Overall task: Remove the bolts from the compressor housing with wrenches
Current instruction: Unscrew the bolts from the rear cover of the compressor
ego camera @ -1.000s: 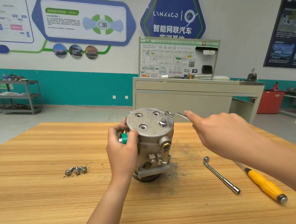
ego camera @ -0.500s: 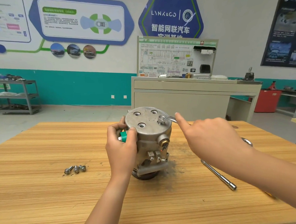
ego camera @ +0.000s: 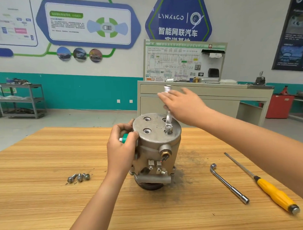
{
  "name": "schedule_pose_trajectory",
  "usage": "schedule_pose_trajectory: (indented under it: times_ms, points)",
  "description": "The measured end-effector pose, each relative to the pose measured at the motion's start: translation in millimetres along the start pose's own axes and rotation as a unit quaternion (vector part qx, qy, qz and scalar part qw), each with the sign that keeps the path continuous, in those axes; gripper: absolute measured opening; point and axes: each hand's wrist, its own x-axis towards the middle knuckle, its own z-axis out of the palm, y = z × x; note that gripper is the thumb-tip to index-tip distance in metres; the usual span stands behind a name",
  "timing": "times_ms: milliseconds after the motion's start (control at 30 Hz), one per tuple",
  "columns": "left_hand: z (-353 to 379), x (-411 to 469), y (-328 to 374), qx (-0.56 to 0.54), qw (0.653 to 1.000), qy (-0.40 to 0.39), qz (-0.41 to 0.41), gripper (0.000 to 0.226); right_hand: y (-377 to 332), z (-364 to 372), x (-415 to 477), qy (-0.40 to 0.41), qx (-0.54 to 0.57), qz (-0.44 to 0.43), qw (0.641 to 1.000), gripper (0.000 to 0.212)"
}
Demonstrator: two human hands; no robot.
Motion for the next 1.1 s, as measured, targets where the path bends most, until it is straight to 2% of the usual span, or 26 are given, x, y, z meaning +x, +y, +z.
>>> schedule_pose_trajectory:
  times_ms: [133, 200, 233, 300, 367, 433, 567, 667, 933, 1100]
  points:
    - [-1, 0, 3, 0.011, 1.0, -0.002, 0.002, 0.015, -14, 1, 25, 0.058, 0.019, -0.098, 0.993, 0.046]
    - [-1, -1, 3, 0.01, 1.0, -0.001, 0.001, 0.015, -13, 4, 18, 0.1, 0.058, -0.092, 0.989, 0.04]
    - [-1, -2, 3, 0.008, 1.0, 0.0, 0.0, 0.014, -11, 4, 12, 0.13, 0.089, -0.061, 0.986, 0.034]
    - [1, -5, 4, -0.004, 1.0, 0.003, -0.003, 0.013, -5, 0, -4, 0.165, 0.185, 0.061, 0.967, 0.026]
    - [4, -9, 3, -0.016, 1.0, 0.013, -0.004, 0.013, -1, -12, -25, 0.144, 0.29, 0.176, 0.93, 0.028]
    - [9, -14, 3, -0.019, 1.0, 0.025, 0.001, 0.011, 0, -25, -51, 0.114, 0.326, 0.198, 0.917, 0.039]
    - [17, -21, 2, -0.015, 0.999, 0.045, 0.006, 0.018, -14, -59, -107, -0.044, 0.15, 0.154, 0.976, 0.059]
    - [21, -22, 4, -0.016, 0.998, 0.06, 0.002, 0.019, -28, -70, -120, -0.098, 0.037, 0.136, 0.985, 0.068]
    - [22, -26, 8, -0.003, 0.999, 0.05, 0.015, 0.018, -39, -86, -114, -0.159, -0.05, 0.123, 0.978, 0.077]
    - [23, -25, 5, -0.01, 0.999, 0.045, 0.016, 0.018, -56, -91, -110, -0.192, -0.044, 0.125, 0.972, 0.078]
